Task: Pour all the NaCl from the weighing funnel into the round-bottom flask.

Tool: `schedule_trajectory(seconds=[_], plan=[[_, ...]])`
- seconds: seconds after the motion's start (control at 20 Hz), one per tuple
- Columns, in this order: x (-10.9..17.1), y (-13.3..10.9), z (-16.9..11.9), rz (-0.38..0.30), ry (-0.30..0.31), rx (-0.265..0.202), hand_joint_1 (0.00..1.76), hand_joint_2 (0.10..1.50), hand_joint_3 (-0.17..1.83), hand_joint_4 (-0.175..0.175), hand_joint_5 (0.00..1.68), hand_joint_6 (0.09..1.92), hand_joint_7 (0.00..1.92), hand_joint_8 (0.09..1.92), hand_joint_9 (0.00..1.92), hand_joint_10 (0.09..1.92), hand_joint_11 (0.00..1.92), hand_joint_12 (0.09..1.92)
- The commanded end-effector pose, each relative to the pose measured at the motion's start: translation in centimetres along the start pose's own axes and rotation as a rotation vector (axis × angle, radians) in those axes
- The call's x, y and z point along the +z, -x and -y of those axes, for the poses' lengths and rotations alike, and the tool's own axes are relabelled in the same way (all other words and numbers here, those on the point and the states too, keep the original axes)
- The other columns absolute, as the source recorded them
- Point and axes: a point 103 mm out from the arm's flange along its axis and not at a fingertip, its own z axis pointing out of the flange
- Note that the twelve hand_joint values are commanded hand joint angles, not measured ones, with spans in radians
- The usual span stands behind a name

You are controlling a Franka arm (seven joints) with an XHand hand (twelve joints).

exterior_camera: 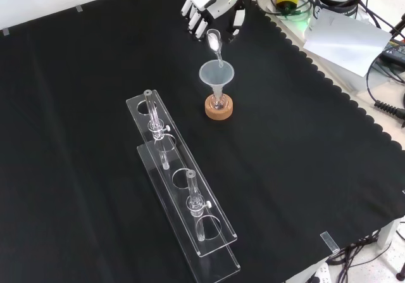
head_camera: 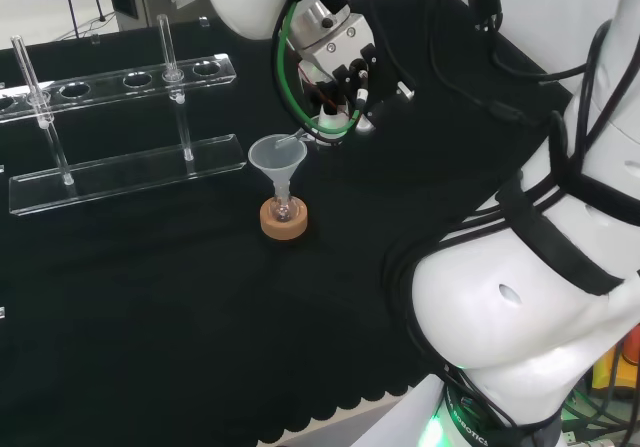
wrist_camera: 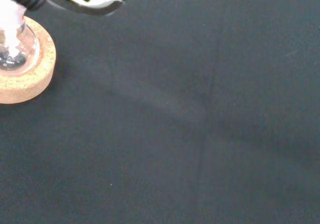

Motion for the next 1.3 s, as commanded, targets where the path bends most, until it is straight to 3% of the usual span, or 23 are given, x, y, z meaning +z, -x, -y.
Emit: schedule_trajectory(seconds=[0.05,1.3], plan=[[-0.25,0.08,-0.25,0.028,-0.006,0.006,1.06,0.70,0.79,0.175,1.06,1.11,0.77,0.63,1.10,0.45,0.77,1.11],[-0.90,0.71,-0.26,0.144,0.014,0.021,1.06,0.70,0.79,0.175,1.06,1.10,0.77,0.62,1.11,0.44,0.78,1.10]])
